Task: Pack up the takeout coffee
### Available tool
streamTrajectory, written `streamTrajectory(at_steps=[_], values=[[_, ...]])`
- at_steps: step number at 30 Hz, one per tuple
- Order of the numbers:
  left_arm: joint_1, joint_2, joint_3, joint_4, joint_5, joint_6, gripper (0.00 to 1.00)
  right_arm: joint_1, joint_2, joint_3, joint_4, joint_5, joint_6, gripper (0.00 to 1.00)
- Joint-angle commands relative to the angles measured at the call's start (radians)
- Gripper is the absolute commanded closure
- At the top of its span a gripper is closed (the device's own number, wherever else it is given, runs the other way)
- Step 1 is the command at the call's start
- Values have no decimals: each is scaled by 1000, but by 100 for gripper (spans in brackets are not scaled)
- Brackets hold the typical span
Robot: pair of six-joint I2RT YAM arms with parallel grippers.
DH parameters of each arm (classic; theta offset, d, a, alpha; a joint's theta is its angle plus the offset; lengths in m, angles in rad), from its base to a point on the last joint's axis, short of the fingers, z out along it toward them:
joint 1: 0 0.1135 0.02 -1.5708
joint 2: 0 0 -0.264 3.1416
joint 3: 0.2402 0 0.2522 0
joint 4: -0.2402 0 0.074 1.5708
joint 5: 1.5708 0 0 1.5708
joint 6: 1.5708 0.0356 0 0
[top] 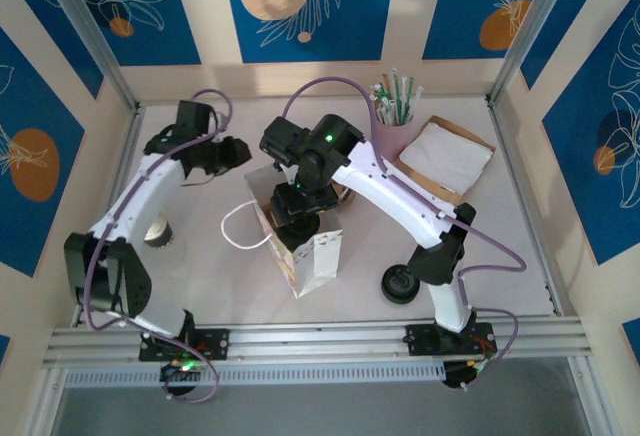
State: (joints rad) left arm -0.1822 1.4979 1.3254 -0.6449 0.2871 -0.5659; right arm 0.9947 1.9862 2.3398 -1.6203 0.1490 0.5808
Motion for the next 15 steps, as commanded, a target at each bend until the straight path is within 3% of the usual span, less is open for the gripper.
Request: streamTrajectory(at_steps=[1, 15], values=[[47, -76, -71, -54, 12, 17, 68, -1, -31, -20, -157, -22, -9, 44], [58, -277, -321, -108, -29, -3, 73, -7, -18, -26, -158, -33, -33, 44]])
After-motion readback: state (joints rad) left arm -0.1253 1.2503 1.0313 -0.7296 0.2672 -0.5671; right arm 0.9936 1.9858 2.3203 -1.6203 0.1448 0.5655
